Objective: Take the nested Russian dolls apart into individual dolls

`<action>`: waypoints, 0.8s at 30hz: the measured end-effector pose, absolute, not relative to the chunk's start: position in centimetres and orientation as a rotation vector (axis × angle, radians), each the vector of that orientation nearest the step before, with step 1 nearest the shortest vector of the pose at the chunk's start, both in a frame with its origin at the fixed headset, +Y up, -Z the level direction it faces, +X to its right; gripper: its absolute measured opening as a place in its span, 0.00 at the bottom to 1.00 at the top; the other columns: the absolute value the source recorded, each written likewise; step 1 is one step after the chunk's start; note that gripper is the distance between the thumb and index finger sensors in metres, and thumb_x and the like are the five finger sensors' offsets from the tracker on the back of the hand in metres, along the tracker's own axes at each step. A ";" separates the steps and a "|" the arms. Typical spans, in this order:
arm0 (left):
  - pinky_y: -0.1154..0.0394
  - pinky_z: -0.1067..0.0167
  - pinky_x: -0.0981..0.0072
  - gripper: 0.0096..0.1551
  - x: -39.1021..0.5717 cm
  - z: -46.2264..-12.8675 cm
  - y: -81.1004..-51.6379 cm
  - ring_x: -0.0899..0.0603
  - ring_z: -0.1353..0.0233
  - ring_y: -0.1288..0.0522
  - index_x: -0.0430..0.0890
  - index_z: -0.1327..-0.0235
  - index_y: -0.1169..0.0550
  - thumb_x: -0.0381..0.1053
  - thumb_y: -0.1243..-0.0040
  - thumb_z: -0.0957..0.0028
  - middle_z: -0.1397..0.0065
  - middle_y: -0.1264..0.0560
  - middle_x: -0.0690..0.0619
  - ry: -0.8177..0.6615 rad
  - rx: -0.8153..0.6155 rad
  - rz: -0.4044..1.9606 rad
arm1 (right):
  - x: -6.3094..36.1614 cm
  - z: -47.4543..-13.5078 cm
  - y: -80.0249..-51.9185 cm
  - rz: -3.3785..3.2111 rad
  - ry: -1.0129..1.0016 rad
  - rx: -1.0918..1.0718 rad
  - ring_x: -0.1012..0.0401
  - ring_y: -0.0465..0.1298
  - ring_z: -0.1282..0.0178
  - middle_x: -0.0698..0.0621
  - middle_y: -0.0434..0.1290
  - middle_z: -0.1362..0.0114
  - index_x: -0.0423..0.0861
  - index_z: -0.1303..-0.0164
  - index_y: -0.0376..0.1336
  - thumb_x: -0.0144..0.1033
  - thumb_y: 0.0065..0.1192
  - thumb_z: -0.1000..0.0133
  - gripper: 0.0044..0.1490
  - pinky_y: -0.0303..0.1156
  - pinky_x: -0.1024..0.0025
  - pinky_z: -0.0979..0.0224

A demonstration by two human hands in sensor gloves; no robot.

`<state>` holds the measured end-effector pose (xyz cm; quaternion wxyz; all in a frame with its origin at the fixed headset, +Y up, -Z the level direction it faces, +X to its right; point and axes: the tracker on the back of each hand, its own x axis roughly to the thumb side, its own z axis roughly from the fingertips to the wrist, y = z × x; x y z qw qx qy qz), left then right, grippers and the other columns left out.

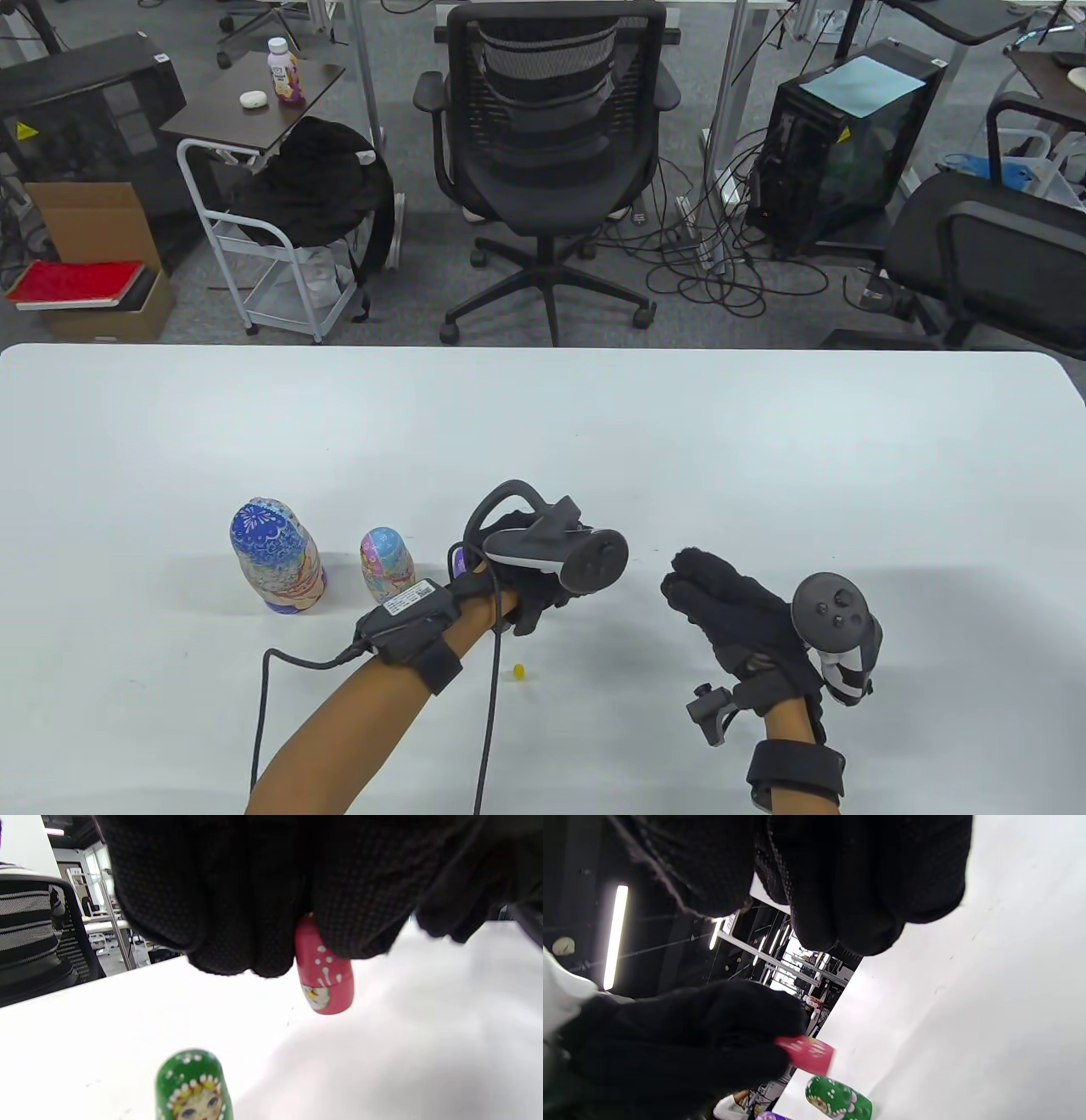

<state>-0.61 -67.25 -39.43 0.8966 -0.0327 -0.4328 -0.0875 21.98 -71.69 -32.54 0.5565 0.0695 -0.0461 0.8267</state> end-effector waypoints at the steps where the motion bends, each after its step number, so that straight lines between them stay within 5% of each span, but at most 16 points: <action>1: 0.16 0.42 0.56 0.25 -0.2 -39.8 -67.8 0.44 0.40 0.14 0.52 0.39 0.20 0.55 0.28 0.49 0.38 0.16 0.52 -0.898 -0.080 -0.204 | 22.2 -32.6 -71.7 1.947 -0.116 0.154 0.42 0.83 0.45 0.34 0.83 0.41 0.32 0.31 0.67 0.41 0.71 0.47 0.39 0.80 0.51 0.43; 11: 0.16 0.42 0.57 0.25 1.5 -40.8 -71.5 0.46 0.40 0.14 0.53 0.39 0.20 0.55 0.28 0.49 0.39 0.15 0.54 -0.910 -0.098 -0.300 | 22.2 -32.6 -71.3 1.949 -0.118 0.184 0.43 0.83 0.44 0.34 0.83 0.41 0.33 0.31 0.67 0.42 0.71 0.47 0.39 0.80 0.52 0.42; 24: 0.16 0.42 0.57 0.25 2.0 -40.9 -72.3 0.46 0.39 0.14 0.53 0.38 0.21 0.56 0.29 0.48 0.38 0.16 0.54 -0.902 -0.090 -0.384 | 22.0 -32.7 -71.4 1.947 -0.108 0.209 0.43 0.83 0.44 0.35 0.83 0.41 0.33 0.31 0.67 0.43 0.71 0.47 0.39 0.79 0.51 0.42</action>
